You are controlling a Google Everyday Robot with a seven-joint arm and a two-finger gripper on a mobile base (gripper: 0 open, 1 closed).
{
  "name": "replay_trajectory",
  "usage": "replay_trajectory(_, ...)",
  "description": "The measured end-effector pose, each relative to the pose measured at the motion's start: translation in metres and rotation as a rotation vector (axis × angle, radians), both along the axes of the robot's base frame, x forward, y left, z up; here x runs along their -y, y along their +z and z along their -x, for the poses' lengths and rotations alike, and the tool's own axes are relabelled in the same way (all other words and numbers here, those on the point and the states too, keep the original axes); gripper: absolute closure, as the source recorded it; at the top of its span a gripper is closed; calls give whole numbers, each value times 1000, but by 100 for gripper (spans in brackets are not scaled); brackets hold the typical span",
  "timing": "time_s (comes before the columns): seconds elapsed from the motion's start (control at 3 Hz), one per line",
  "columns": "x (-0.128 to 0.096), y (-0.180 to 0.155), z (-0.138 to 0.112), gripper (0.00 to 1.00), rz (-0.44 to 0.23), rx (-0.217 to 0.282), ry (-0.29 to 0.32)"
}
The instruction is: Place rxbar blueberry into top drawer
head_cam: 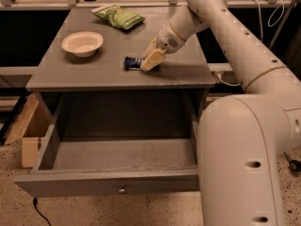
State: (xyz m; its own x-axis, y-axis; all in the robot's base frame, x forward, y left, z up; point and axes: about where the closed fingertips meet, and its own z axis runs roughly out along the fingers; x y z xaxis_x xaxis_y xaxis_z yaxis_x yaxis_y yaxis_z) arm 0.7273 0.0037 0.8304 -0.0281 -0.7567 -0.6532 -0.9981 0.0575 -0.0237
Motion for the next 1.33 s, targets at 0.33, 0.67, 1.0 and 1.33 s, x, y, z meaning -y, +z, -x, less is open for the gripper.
replay_trajectory(0.33,2,17,6,100,-55,40,-5)
replay_trajectory(0.67,16,54,27,100,-112,119,-17)
replay_trajectory(1.0,30,61,79,100,-147,102,-15)
replay_trajectory(1.33,30,61,79,100,-148,102,-15)
